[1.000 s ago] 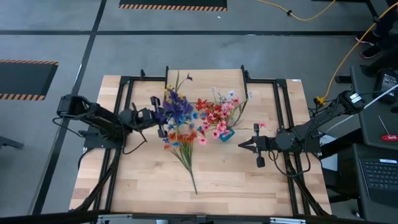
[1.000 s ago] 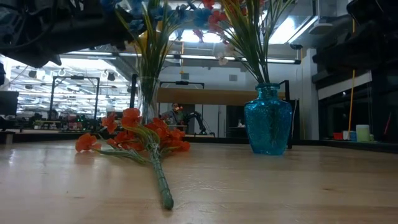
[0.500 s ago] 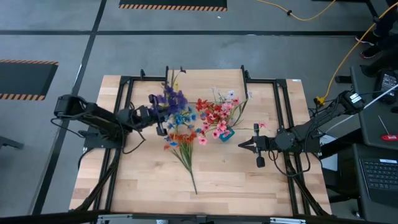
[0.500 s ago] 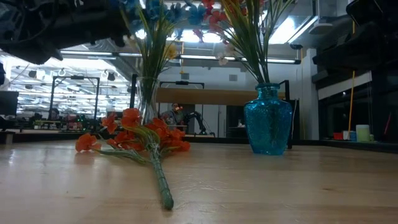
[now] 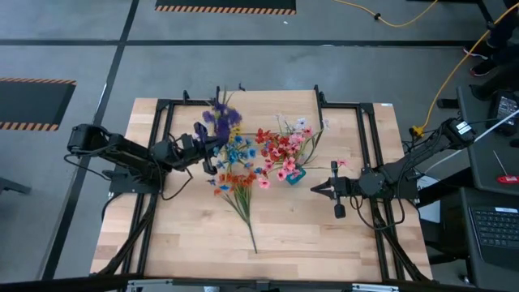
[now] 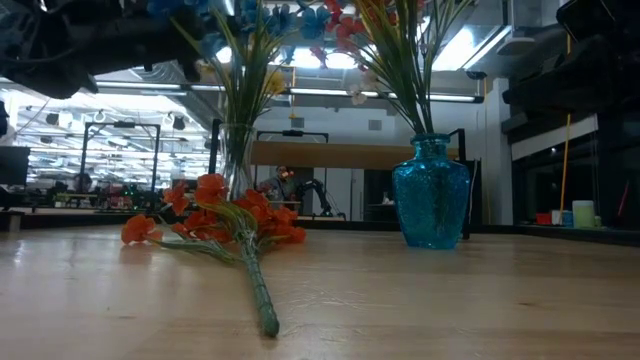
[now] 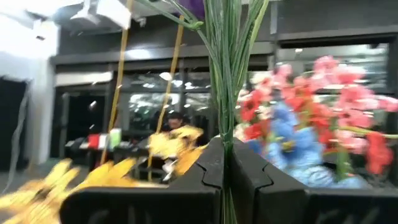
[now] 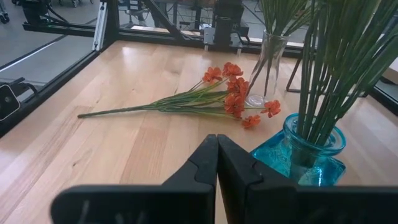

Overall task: Pick and place flowers into a vace then onto a shelf
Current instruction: Put the violet flowers into the transparent vase

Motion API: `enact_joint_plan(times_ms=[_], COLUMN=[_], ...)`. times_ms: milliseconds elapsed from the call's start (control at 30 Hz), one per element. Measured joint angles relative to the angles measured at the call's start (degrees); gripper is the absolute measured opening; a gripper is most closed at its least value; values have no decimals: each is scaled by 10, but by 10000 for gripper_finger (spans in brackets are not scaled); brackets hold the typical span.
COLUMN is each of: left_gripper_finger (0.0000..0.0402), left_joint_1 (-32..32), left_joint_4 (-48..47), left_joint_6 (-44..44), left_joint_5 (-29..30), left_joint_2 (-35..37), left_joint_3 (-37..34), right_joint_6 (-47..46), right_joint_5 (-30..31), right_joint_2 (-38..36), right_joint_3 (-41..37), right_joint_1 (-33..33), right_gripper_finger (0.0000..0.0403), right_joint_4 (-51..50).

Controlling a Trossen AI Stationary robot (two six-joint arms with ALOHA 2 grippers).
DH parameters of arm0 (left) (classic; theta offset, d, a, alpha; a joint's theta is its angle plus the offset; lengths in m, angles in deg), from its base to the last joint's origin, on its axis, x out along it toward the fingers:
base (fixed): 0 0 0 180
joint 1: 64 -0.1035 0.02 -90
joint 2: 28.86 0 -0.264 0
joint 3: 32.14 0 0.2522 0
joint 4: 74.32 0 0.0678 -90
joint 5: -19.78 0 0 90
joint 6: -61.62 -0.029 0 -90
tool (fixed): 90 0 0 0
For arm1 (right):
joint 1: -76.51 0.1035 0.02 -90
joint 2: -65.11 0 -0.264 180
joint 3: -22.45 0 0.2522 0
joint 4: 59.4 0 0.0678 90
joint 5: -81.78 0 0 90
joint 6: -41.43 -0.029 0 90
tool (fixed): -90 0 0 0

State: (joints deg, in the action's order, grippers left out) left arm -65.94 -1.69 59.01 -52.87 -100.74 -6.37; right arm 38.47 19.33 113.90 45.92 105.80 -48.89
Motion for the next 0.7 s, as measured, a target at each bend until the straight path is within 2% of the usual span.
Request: enact_joint_plan(times_ms=[167,433,700], left_gripper_finger=[4,4,4], left_joint_1=[0,0,0], left_joint_4=[-24,-37,-120], left_joint_6=[12,5,-11], left_joint_5=[42,46,71], left_joint_2=[0,0,0], left_joint_3=[0,0,0], right_joint_6=[0,0,0], right_joint_5=[0,0,0], right_joint_2=[0,0,0], right_joint_3=[0,0,0], right_joint_1=[0,0,0], right_gripper_finger=[14,14,14], right_joint_4=[0,0,0])
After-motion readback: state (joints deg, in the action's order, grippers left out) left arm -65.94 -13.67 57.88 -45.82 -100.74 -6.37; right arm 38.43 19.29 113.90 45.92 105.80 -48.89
